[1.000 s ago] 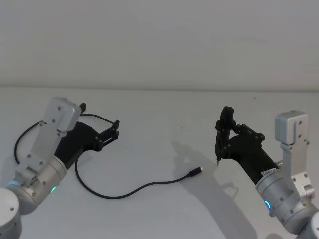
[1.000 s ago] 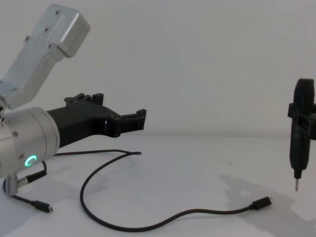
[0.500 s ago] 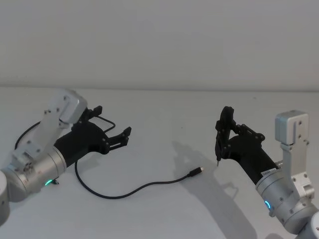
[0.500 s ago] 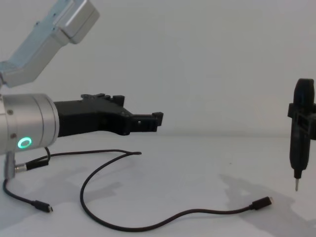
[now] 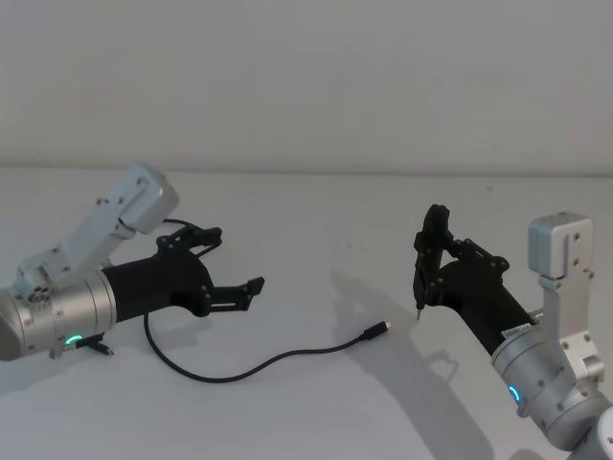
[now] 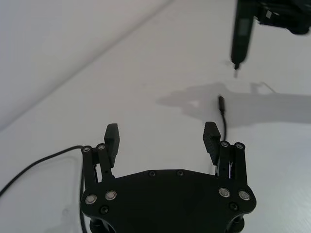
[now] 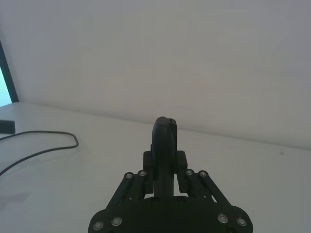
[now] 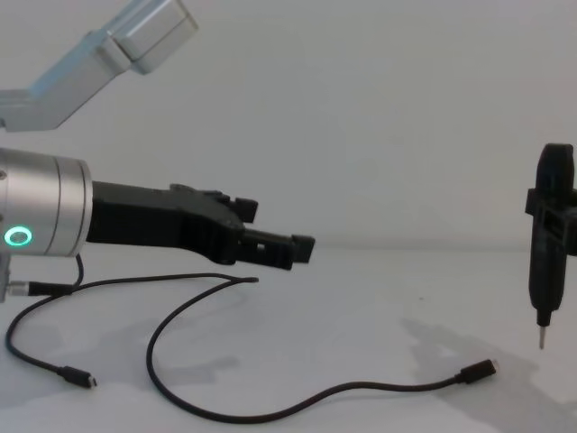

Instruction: Pick up the data cable with the one hand.

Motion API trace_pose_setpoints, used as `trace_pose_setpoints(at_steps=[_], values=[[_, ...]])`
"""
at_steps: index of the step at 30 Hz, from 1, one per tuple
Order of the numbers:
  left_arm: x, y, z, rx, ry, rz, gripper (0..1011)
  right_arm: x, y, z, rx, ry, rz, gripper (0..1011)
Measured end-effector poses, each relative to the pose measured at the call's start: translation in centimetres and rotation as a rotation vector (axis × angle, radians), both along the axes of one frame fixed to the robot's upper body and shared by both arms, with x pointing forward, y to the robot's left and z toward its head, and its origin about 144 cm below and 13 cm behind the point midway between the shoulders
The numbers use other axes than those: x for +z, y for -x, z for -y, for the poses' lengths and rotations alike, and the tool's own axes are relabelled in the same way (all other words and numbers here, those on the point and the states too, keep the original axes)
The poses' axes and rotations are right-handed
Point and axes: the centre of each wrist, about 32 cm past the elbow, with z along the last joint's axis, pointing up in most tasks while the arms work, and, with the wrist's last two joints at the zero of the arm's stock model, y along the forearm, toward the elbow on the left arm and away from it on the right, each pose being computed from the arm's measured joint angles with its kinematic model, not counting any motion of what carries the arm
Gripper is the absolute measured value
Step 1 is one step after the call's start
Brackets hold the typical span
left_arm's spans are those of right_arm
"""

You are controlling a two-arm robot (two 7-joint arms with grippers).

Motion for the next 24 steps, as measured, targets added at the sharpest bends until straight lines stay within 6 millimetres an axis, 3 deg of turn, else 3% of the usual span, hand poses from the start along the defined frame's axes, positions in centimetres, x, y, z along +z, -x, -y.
trace_pose_setpoints(at_steps=[11, 24], values=[[0.5, -1.7, 0.0, -0.117, -0.082, -0.050, 1002, 0.0, 0.0, 0.0, 0.000, 0.000, 0.000, 274], [-0.5, -2.6, 1.3, -0.174, -0.125, -0.079, 1004, 0.0, 0.0, 0.0, 0.000, 0.000, 0.000, 275]])
